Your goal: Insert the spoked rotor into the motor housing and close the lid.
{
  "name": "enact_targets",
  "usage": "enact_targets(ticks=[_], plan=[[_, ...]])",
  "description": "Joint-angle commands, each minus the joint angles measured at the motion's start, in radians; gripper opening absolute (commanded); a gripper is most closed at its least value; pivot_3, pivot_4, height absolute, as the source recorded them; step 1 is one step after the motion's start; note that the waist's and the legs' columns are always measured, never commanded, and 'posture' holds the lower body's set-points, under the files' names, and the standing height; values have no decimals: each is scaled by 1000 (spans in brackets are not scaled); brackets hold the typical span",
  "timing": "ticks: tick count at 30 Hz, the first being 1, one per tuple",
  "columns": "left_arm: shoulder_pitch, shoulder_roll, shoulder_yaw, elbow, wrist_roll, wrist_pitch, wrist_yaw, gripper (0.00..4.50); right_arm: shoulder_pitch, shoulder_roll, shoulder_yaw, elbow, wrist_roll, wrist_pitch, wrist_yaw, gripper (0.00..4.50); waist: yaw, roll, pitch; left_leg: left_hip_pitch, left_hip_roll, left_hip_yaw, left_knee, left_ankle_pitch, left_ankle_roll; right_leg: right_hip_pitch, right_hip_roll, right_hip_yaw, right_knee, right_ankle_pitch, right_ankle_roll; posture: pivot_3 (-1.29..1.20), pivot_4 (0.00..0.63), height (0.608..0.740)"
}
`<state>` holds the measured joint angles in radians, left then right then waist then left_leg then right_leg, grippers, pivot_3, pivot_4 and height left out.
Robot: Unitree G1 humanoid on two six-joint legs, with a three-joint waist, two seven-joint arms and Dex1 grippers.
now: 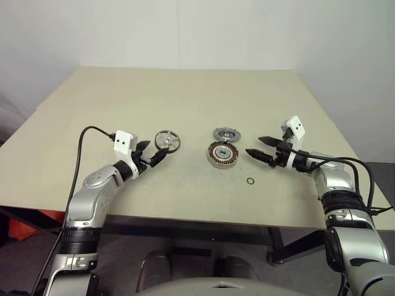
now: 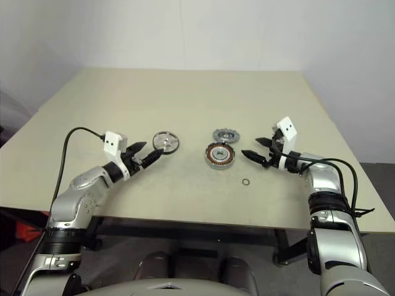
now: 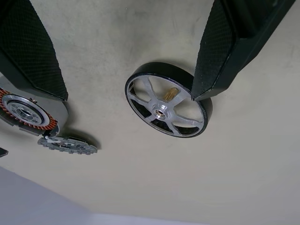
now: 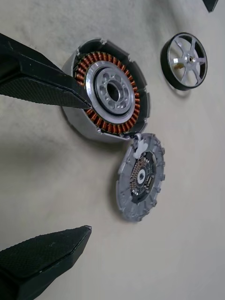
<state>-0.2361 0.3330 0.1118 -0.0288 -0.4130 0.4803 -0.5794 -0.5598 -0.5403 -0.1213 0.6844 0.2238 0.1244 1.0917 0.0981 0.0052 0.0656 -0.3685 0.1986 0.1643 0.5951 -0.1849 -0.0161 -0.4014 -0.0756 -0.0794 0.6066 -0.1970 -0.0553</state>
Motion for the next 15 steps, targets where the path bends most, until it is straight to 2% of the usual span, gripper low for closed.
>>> enact_targets(ticks=[1, 7, 15], plan=[[-22, 8, 7, -26, -10, -8, -3, 4469, 11, -3, -4, -94, 27, 29, -9, 4500, 0, 0, 0, 0, 0, 0, 0, 0, 0, 0, 0, 0, 0, 0, 0, 0, 0, 740], [-23, 8, 4, -21, -9, -10, -7, 4469, 97, -13, 2, -281, 55, 131, -25, 4500, 0, 0, 0, 0, 0, 0, 0, 0, 0, 0, 0, 0, 0, 0, 0, 0, 0, 740], [-22, 12, 2, -17, -7, -7, -11, 4469, 244, -101, 30, -470, 49, 204, 19, 4500, 2, 0, 0, 0, 0, 0, 0, 0, 0, 1, 0, 0, -1, -1, 1, 0, 0, 740]])
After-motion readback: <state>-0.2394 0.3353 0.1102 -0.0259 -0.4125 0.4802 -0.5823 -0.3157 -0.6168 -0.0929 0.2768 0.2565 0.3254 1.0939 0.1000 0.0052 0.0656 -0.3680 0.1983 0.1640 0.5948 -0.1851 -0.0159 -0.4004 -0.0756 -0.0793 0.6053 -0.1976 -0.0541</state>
